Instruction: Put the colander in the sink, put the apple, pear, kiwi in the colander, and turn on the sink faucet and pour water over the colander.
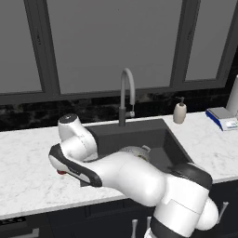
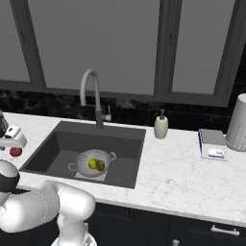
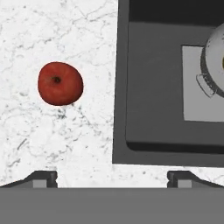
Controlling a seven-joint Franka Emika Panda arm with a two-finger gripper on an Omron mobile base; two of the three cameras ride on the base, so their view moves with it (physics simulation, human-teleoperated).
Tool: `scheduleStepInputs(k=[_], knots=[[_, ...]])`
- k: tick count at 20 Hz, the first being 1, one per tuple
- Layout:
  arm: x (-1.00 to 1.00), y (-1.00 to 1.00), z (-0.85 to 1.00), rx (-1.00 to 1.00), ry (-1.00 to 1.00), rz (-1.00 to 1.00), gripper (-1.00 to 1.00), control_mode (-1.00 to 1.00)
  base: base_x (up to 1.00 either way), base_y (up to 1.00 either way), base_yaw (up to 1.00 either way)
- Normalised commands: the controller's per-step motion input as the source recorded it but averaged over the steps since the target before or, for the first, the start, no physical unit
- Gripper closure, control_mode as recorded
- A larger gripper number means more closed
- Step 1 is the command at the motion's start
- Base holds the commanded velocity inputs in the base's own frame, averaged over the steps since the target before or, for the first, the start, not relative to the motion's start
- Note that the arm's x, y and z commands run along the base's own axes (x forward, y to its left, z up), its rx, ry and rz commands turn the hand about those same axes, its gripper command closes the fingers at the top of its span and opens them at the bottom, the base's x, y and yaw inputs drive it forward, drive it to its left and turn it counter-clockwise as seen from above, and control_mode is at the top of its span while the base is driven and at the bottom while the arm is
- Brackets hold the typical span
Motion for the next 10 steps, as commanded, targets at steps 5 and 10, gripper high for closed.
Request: scheduleStepInputs(k=[5,10], knots=[[0.25,0.49,-0.33,0.00,0.00,0.00,-1.00,-1.00,0.00,0.00,0.00],[0.30,0.40,-0.30,0.00,0.00,0.00,-1.00,-1.00,0.00,0.00,0.00]])
